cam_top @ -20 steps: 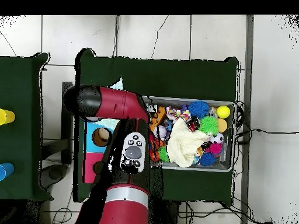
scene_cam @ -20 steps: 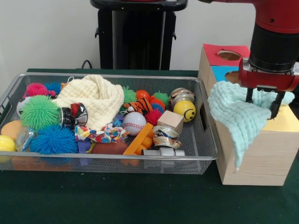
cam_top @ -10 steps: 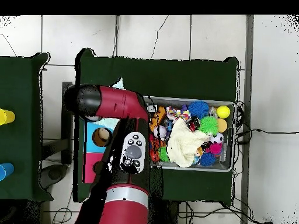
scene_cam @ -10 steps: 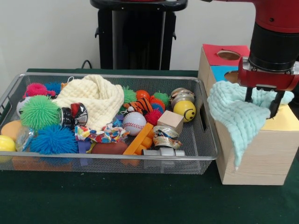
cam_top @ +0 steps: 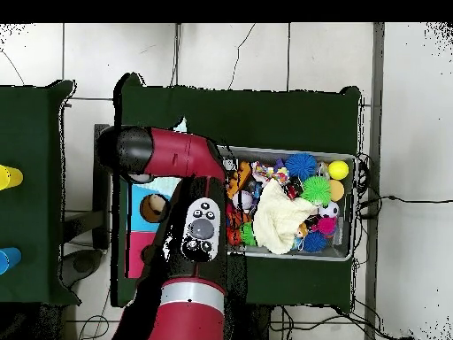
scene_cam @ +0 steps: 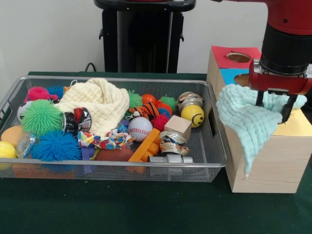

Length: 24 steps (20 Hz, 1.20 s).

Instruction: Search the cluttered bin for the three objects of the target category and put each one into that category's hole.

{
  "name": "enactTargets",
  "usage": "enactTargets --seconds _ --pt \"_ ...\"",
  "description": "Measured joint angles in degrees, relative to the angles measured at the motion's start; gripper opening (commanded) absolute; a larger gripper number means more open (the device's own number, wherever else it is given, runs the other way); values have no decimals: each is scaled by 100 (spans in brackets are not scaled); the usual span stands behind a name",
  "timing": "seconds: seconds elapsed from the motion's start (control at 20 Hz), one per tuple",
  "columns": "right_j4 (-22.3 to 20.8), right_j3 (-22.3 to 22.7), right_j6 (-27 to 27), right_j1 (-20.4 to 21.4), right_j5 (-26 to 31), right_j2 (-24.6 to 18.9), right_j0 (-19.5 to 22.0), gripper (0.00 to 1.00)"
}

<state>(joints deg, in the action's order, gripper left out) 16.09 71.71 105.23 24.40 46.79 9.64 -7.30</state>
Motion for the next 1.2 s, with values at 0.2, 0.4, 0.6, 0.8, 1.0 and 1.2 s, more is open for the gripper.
enactTargets --seconds 0.2,0.4,0.6,0.8,1.0,1.2 --pt "-13 -73 4 -33 97 4 4 100" --pt "-16 -135 6 -63 183 7 9 100" --pt "-15 -155 6 -78 202 5 17 100" --pt "-15 -155 6 -78 202 6 18 100" --pt "-15 -155 6 -80 201 6 18 100" --pt "-14 -156 6 -81 201 6 18 100"
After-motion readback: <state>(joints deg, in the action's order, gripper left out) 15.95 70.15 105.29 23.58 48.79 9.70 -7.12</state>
